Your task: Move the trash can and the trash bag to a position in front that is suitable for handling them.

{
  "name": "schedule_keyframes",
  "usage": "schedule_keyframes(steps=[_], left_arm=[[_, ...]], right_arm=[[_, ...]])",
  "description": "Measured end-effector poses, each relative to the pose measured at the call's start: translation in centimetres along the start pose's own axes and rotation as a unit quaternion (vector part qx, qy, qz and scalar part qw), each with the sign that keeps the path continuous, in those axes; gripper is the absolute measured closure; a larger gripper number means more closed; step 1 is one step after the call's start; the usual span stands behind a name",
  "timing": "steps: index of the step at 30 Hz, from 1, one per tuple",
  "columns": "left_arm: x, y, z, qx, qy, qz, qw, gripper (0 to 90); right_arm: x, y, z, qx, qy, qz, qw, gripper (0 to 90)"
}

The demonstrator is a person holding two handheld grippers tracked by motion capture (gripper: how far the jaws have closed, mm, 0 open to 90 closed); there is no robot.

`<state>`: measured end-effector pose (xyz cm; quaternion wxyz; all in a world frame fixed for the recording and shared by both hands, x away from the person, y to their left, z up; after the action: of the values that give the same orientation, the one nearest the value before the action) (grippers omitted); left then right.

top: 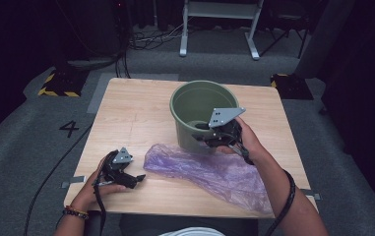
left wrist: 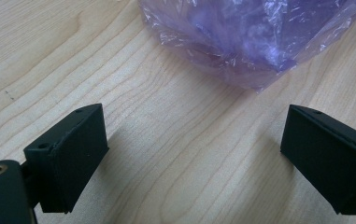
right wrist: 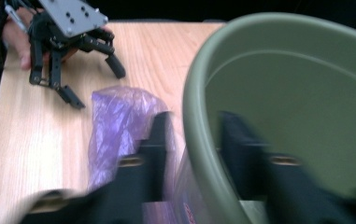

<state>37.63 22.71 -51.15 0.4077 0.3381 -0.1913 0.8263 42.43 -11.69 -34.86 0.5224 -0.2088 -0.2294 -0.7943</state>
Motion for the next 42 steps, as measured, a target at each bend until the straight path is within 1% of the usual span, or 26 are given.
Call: schedule_keyframes(steps=[1,3,4,7,8,9,10,11,12,15,16,17,19,21,22,24,25,26,27,29,30,31,36,39,41,42], left_arm=[[0.0,0.0,0.0,0.0,0.0,0.0,1.0,7.1],[0.0,0.0,0.0,0.0,0.0,0.0,1.0,7.1],[0.0,0.0,0.0,0.0,0.0,0.0,1.0,7.2],[0.0,0.0,0.0,0.0,0.0,0.0,1.0,7.1],[0.0,0.0,0.0,0.0,0.0,0.0,1.0,7.1],[0.0,0.0,0.0,0.0,0.0,0.0,1.0,7.1],[0.0,0.0,0.0,0.0,0.0,0.001,1.0,7.1],[0.0,0.0,0.0,0.001,0.0,0.001,1.0,7.1],[0.0,0.0,0.0,0.001,0.0,0.001,1.0,7.1],[0.0,0.0,0.0,0.003,0.001,0.002,1.0,7.1],[0.0,0.0,0.0,0.003,0.001,0.002,1.0,7.1],[0.0,0.0,0.0,0.003,0.001,0.002,1.0,7.1],[0.0,0.0,0.0,0.003,0.0,0.002,1.0,7.1],[0.0,0.0,0.0,0.003,0.001,0.002,1.0,7.1],[0.0,0.1,0.0,0.003,0.0,0.003,1.0,7.1],[0.0,0.1,0.0,0.003,0.0,0.003,1.0,7.1],[0.0,0.0,0.0,0.002,0.001,0.003,1.0,7.1],[0.0,0.0,0.0,0.002,0.001,0.003,1.0,7.1],[0.0,0.1,0.0,0.003,0.0,0.003,1.0,7.1],[0.0,0.1,0.0,0.003,-0.001,0.003,1.0,7.1],[0.0,0.0,0.0,0.003,0.0,0.003,1.0,7.1],[0.0,0.0,0.0,0.002,0.0,0.003,1.0,7.1],[0.0,0.1,0.0,0.004,0.0,0.003,1.0,7.1],[0.0,0.0,0.0,0.003,0.001,0.002,1.0,7.1],[0.0,0.0,0.0,0.003,0.0,0.002,1.0,7.1],[0.0,0.0,0.0,0.002,0.0,0.002,1.0,7.1]], right_arm=[[0.7,-0.5,-0.1,0.002,0.01,-0.024,0.9997,48.5],[1.3,-0.8,-0.4,0.005,0.016,-0.032,0.9993,44.1],[3.1,-1.5,-1.4,0.01,0.035,-0.057,0.9977,40.8],[4.6,-1.9,-2.5,0.006,0.055,-0.07,0.996,38.0],[6.2,-2.1,-3.9,-0.009,0.076,-0.081,0.9937,41.4],[6.9,-2.2,-4.7,-0.021,0.069,-0.079,0.9942,41.2],[8.1,-2.4,-5.8,-0.014,0.074,-0.101,0.992,40.0],[9.2,-2.6,-6.8,-0.016,0.084,-0.109,0.9904,40.1],[10.5,-2.7,-7.9,-0.041,0.093,-0.11,0.9887,39.8],[11.8,-3.2,-9.7,-0.051,0.086,-0.115,0.9884,39.0],[11.8,-3.2,-9.7,-0.051,0.086,-0.115,0.9884,39.0],[12.1,-3.5,-11.4,-0.072,0.072,-0.104,0.9894,37.9],[11.5,-3.8,-13.4,-0.087,0.042,-0.099,0.9904,36.6],[11.2,-3.9,-14.2,-0.093,0.028,-0.099,0.9904,36.3],[10.5,-4.0,-16.1,-0.118,0.007,-0.09,0.9889,36.3],[9.7,-4.2,-17.7,-0.137,-0.012,-0.081,0.9872,36.3],[9.0,-4.3,-19.2,-0.14,-0.044,-0.087,0.9853,36.4],[9.0,-4.3,-19.2,-0.14,-0.044,-0.087,0.9853,36.4],[8.4,-4.2,-20.8,-0.147,-0.064,-0.092,0.9827,43.1],[8.2,-4.0,-21.6,-0.141,-0.079,-0.098,0.982,44.0],[8.0,-3.7,-22.5,-0.147,-0.091,-0.103,0.9795,46.4],[8.0,-3.4,-23.0,-0.16,-0.091,-0.101,0.9778,49.0],[8.2,-2.4,-24.3,-0.174,-0.086,-0.113,0.9745,50.3],[8.6,-1.4,-24.8,-0.177,-0.089,-0.143,0.9697,48.6],[8.8,-0.5,-25.0,-0.185,-0.089,-0.148,0.9674,47.4],[8.7,0.2,-25.1,-0.187,-0.093,-0.166,0.9637,47.2]])
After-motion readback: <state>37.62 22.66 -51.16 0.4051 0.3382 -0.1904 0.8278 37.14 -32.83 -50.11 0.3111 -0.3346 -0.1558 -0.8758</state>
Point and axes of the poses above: each handheld gripper's, and its own axes: x roughly backward along the jaws, z roughly out of its top, y roughly to its right, the point moved 1 cm from there along -x, roughly forward along the jaws, and after that the axes turned 4 degrees about -x, right-handed, at the moved point
